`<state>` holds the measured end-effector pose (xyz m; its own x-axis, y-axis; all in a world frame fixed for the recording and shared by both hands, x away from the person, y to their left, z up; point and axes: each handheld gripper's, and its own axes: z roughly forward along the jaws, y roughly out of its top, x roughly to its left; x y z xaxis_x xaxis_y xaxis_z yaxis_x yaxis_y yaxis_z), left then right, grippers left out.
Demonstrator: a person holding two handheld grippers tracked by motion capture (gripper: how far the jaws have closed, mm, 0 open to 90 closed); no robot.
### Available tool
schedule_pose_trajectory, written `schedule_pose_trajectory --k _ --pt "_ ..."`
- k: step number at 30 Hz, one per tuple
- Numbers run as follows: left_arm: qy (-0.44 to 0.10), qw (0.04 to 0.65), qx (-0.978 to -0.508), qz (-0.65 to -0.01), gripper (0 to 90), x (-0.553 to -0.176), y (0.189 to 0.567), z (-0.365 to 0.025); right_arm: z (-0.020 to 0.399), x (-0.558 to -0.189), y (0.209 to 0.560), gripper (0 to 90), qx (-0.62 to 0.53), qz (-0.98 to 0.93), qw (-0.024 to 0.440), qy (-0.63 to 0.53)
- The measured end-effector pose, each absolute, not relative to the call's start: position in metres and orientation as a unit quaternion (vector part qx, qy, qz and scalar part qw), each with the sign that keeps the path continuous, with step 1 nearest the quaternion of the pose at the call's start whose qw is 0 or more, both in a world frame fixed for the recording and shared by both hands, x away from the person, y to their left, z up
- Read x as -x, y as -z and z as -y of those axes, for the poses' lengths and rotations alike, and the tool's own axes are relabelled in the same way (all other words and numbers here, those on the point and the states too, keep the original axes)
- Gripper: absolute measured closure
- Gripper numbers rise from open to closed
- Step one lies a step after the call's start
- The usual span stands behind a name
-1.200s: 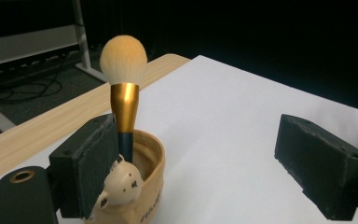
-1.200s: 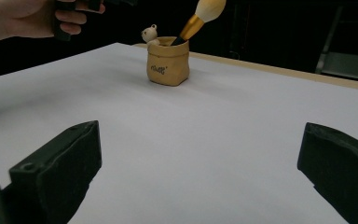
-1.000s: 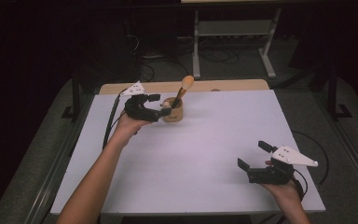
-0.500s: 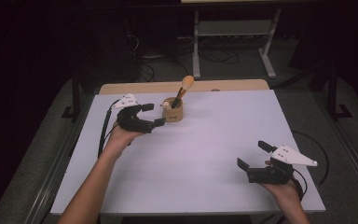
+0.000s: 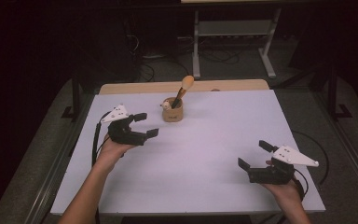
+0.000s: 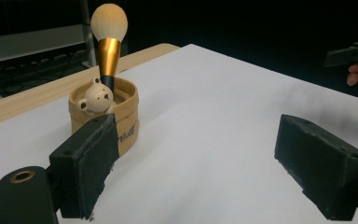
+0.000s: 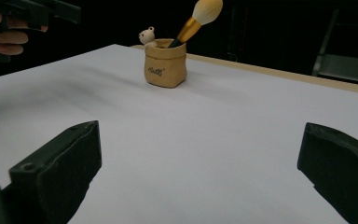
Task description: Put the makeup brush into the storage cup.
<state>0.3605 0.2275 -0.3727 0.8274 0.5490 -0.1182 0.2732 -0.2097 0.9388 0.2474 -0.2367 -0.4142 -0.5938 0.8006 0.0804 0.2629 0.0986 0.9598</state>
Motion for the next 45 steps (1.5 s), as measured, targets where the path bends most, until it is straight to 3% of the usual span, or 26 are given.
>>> schedule_pose_trajectory --k 45 --pt "-0.132 0.569 -0.757 -0.292 13.1 -0.28 0.39 -0.276 0.241 -0.248 0.416 0.0 -0.382 -0.7 0.24 -0.554"
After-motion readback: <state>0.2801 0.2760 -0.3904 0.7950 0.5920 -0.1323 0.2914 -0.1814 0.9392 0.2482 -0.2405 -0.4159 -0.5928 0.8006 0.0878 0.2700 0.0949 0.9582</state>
